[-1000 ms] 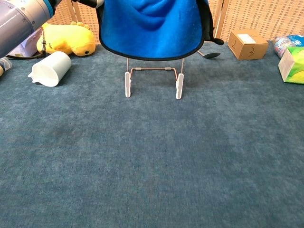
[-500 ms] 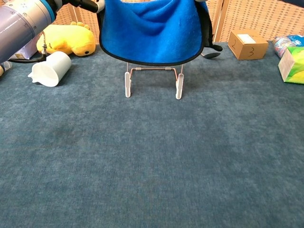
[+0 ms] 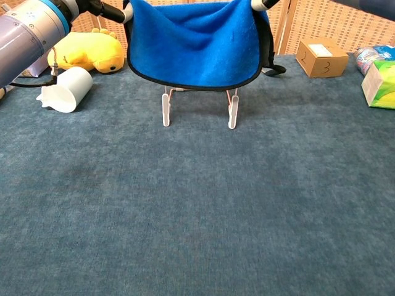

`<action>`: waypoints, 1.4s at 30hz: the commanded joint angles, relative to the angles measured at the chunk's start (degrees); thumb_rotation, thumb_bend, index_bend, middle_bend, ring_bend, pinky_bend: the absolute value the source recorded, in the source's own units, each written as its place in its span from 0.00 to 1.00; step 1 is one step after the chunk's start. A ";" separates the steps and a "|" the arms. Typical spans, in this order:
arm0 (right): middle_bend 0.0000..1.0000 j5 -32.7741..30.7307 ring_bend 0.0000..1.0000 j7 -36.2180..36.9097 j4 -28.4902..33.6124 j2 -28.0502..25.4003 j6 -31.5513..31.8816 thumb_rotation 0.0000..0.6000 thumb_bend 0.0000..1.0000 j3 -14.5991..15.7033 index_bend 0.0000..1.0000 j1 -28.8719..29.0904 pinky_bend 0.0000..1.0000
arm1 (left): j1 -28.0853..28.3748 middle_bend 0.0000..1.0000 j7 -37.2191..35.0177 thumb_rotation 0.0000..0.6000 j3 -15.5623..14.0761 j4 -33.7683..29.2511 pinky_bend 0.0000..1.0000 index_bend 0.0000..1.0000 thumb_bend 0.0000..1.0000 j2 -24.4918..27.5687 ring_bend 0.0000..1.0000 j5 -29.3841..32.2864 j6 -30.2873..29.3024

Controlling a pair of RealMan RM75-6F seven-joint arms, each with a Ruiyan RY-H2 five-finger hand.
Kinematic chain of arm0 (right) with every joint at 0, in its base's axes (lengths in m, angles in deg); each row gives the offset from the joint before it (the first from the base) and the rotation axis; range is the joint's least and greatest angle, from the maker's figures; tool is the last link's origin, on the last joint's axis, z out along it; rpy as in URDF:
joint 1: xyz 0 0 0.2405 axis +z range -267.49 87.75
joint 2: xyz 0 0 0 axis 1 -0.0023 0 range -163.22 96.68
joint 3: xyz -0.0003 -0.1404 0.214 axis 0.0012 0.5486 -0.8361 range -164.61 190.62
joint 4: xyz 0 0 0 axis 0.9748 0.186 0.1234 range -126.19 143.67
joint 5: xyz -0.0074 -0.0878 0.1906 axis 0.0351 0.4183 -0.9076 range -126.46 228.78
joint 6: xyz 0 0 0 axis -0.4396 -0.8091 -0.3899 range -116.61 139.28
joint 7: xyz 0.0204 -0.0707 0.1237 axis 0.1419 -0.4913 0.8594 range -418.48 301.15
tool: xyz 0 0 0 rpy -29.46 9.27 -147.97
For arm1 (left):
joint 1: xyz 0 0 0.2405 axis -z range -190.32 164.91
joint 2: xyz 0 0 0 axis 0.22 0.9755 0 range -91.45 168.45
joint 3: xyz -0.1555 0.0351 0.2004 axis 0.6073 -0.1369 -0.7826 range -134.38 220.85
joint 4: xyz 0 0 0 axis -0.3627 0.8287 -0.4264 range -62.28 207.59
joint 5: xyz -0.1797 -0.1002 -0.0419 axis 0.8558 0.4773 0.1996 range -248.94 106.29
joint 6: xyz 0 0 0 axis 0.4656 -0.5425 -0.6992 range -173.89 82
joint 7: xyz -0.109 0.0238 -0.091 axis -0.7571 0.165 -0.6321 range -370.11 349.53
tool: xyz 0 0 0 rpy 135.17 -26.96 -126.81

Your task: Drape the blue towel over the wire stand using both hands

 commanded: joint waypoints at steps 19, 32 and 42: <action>0.41 2.81 0.22 -1.22 -1.20 -0.80 -1.83 1.00 0.36 2.04 0.66 -0.53 0.13 | -0.81 0.30 -1.09 1.00 -1.72 0.85 0.05 0.51 0.56 0.47 0.15 -1.71 0.41; 0.25 3.94 0.05 -6.52 -2.10 -1.40 -1.99 1.00 0.26 3.67 0.38 0.22 0.04 | -1.32 0.01 1.06 1.00 -3.76 0.94 0.00 0.19 0.53 2.58 0.00 -3.10 1.89; 0.22 5.66 0.00 -10.63 -2.90 -2.13 -2.06 1.00 0.24 5.25 0.32 0.78 0.02 | -1.64 0.00 6.52 1.00 -4.85 -1.55 0.00 0.04 0.51 5.91 0.00 -2.54 4.67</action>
